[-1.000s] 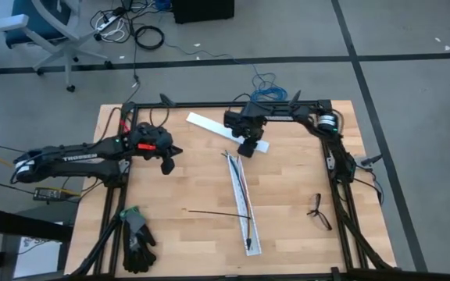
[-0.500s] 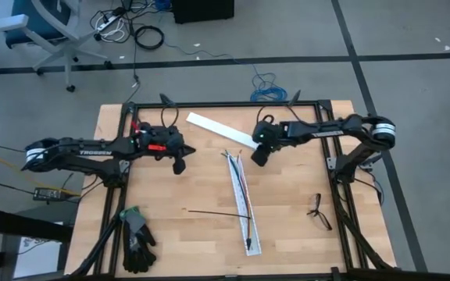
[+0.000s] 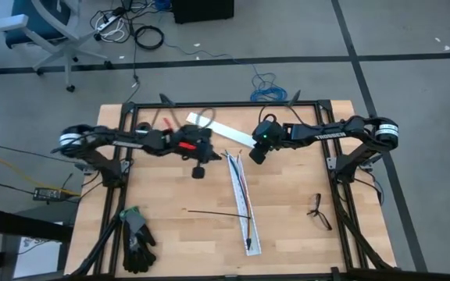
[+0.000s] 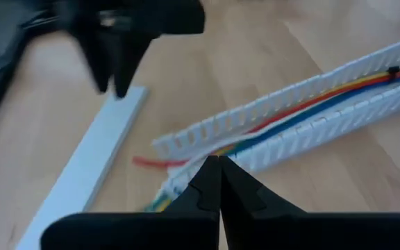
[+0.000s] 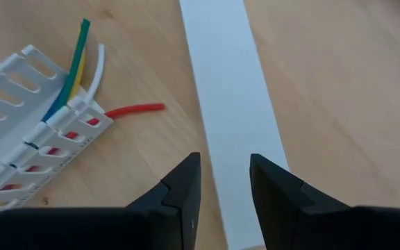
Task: Ziptie cables
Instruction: Prepare the white cable duct
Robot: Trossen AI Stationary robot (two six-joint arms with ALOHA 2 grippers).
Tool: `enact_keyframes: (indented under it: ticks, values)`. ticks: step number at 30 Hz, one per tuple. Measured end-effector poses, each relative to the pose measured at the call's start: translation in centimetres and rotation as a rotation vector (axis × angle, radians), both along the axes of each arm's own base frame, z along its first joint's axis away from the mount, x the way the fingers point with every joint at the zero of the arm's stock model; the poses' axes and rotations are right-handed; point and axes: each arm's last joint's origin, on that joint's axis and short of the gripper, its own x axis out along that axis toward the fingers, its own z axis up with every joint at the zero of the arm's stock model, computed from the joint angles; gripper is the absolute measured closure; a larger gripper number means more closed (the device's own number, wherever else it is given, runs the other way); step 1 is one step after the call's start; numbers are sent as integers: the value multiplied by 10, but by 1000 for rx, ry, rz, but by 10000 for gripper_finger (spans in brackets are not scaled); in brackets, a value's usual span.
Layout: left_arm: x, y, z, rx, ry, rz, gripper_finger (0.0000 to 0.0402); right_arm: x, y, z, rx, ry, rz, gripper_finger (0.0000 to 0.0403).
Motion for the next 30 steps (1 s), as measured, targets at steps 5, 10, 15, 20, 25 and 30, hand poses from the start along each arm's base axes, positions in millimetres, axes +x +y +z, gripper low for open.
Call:
enact_keyframes:
  ticks: [5, 10, 15, 20, 25, 30]
  values:
    - [47, 0, 4, 84, 48, -120, 396, 1, 0, 1, -2, -8, 4, 291]
    - [83, -7, -1, 182, 163, -261, 396, 1, 0, 1, -3, -10, 4, 291]
    - [110, -12, -5, 256, 275, -352, 396, 1, 0, 1, -3, -10, 4, 291]
    - [124, -19, -5, 352, 312, -391, 396, 0, 0, 0, -8, 1, 14, 291]
    - [125, -24, -6, 431, 347, -338, 396, 1, 1, 1, -9, -4, 17, 291]
    - [126, -32, -6, 480, 363, -312, 374, 1, 1, 0, -14, 2, 26, 291]
